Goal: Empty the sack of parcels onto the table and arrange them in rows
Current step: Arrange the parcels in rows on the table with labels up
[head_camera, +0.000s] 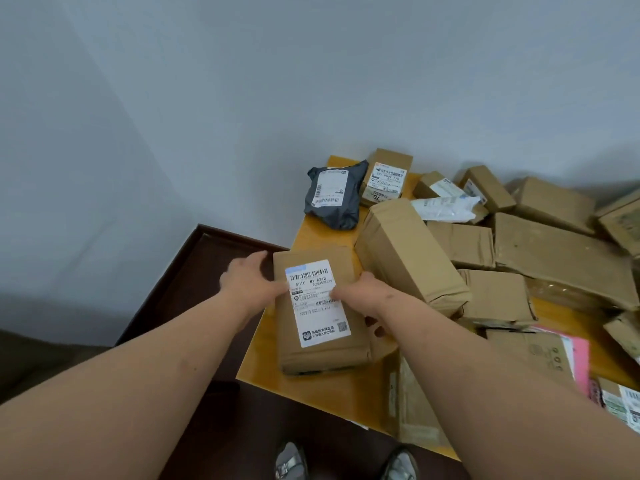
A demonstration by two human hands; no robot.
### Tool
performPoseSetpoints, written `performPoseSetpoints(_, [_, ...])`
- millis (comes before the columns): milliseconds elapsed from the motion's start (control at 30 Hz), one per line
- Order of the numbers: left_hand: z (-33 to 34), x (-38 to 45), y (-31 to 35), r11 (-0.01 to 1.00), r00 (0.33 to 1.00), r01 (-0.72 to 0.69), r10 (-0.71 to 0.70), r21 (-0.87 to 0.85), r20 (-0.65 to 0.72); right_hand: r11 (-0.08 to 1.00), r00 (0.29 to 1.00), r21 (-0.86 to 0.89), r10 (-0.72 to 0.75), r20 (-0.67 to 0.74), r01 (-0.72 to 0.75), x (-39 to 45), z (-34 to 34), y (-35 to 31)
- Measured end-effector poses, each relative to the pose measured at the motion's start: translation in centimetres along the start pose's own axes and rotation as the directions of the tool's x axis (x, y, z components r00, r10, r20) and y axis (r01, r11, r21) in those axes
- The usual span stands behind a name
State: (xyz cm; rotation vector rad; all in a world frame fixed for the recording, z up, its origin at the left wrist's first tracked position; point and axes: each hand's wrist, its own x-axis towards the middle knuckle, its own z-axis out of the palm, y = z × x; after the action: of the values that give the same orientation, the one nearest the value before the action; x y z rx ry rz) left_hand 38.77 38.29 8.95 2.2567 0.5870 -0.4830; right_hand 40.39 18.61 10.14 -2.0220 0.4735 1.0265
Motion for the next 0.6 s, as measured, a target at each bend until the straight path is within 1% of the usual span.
performPoseSetpoints(33, [0.1, 0.1, -0.8, 0.994, 0.994, 0.101, -0.099, -0.046, 0.039, 1.000, 1.000, 0.026, 0.009, -0.002, -0.009, 0.2, 0.0, 0.3])
performPoseSetpoints(67, [0.2, 0.1, -1.3, 0.970, 0.974, 0.207, -0.192, -0.128, 0.119, 0.998, 1.000, 0.063, 0.017, -0.001, -0.017, 0.4, 0.1, 0.4])
performPoseSetpoints(100, [0.3, 0.0, -1.7, 0.938, 0.948, 0.283, -0.242, -0.198, 0.207, 0.996, 1.000, 0.087, 0.019, 0.001, -0.019, 0.7, 0.2, 0.5])
performPoseSetpoints(133, [0.4, 0.0, -1.8, 0.917, 0.927, 0.318, -0.248, -0.240, 0.281, 0.996, 1.000, 0.091, 0.016, 0.000, -0.016, 0.9, 0.3, 0.4])
performPoseSetpoints(167, [0.6, 0.1, -1.7, 0.911, 0.921, 0.313, -0.222, -0.268, 0.321, 0.996, 1.000, 0.093, 0.010, -0.004, -0.010, 1.1, 0.5, 0.3])
performPoseSetpoints(200, [0.8, 0.3, -1.5, 0.918, 0.932, 0.277, -0.184, -0.285, 0.312, 0.996, 1.000, 0.094, 0.003, -0.016, -0.001, 1.2, 0.6, 0.0])
performPoseSetpoints(300, [1.3, 1.9, -0.7, 0.930, 0.979, 0.156, -0.101, -0.333, 0.179, 0.995, 0.995, 0.087, -0.046, -0.089, 0.054, 1.9, 0.8, -0.9])
performPoseSetpoints(400, [1.4, 3.1, 0.3, 0.913, 0.993, 0.093, -0.056, -0.398, 0.103, 0.993, 0.973, 0.015, -0.110, -0.203, 0.116, 2.5, 0.3, -1.9])
performPoseSetpoints(467, [1.5, 3.8, 0.9, 0.913, 0.995, 0.057, -0.020, -0.404, 0.096, 0.983, 0.965, -0.113, -0.163, -0.205, 0.142, 2.8, -0.1, -2.5])
performPoseSetpoints(533, [1.7, 4.5, 1.5, 0.923, 0.995, 0.038, -0.001, -0.384, 0.096, 0.933, 0.933, -0.287, -0.283, -0.221, 0.216, 2.6, -0.6, -2.9])
performPoseSetpoints(567, [1.7, 4.8, 1.8, 0.925, 0.996, 0.027, 0.006, -0.379, 0.086, 0.889, 0.892, -0.371, -0.374, -0.253, 0.268, 2.4, -1.0, -3.0])
performPoseSetpoints(600, [1.8, 5.1, 2.1, 0.928, 0.997, 0.016, 0.013, -0.373, 0.075, 0.833, 0.830, -0.460, -0.471, -0.300, 0.306, 2.1, -1.4, -3.0])
